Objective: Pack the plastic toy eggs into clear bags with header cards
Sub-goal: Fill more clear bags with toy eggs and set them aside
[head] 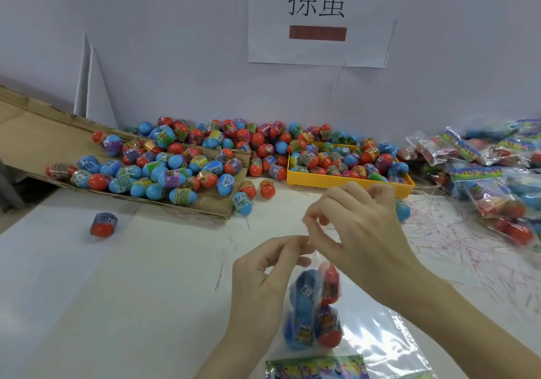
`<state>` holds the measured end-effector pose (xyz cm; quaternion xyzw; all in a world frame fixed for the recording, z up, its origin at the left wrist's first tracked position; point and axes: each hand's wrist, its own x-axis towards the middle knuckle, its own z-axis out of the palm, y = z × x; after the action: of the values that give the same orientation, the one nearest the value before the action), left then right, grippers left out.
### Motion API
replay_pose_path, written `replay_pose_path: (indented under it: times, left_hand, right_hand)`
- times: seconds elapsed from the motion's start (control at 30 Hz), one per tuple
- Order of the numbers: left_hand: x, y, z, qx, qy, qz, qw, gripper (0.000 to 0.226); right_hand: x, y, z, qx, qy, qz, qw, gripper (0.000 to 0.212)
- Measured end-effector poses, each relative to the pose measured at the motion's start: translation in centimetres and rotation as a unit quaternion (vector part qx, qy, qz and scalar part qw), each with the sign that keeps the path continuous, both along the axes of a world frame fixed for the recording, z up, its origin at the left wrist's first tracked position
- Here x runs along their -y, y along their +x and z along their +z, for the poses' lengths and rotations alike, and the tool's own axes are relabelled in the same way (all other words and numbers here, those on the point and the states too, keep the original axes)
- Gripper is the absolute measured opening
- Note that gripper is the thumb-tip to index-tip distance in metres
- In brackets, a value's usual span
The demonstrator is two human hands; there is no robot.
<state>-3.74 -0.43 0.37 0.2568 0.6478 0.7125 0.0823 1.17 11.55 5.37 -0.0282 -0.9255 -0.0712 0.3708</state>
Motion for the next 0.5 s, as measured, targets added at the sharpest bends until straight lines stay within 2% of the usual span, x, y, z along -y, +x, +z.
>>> replay_pose_path:
  times: [0.1,0.2,0.27,0.33,0.4,0.5]
  left_hand:
    - [0.0,-0.2,0.2,0.035,0.036,0.007,0.999,0.030]
    - [-0.1,-0.4,0.2,0.055,0.050,0.005,0.997,0.031]
    - [-0.1,-0.5,0.2,0.062,0.053,0.007,0.997,0.031]
    - [-0.2,-0.5,0.2,0.064,0.051,0.009,0.997,0.031]
    - [-0.2,-0.5,0.1,0.064,0.043,0.012,0.997,0.031]
    - [-0.2,-0.7,0.0,0.067,0.037,0.020,0.997,0.032]
  right_hand:
    - [-1.3,0.3,0.3,0.012,-0.137,-0.006,0.991,0.017]
    - [-3.1,0.9,0.4,0.074,-0.332,0.007,0.940,0.012]
    - [-4.6,1.5,0.3,0.065,-0.406,0.010,0.912,0.010]
    - [-6.6,2.1,0.3,0.024,-0.450,-0.008,0.893,0.014]
    - [-9.2,2.9,0.4,0.006,-0.456,-0.069,0.887,0.009]
    - [-13.4,4.1,1.2,0.025,-0.365,-0.208,0.907,0.017]
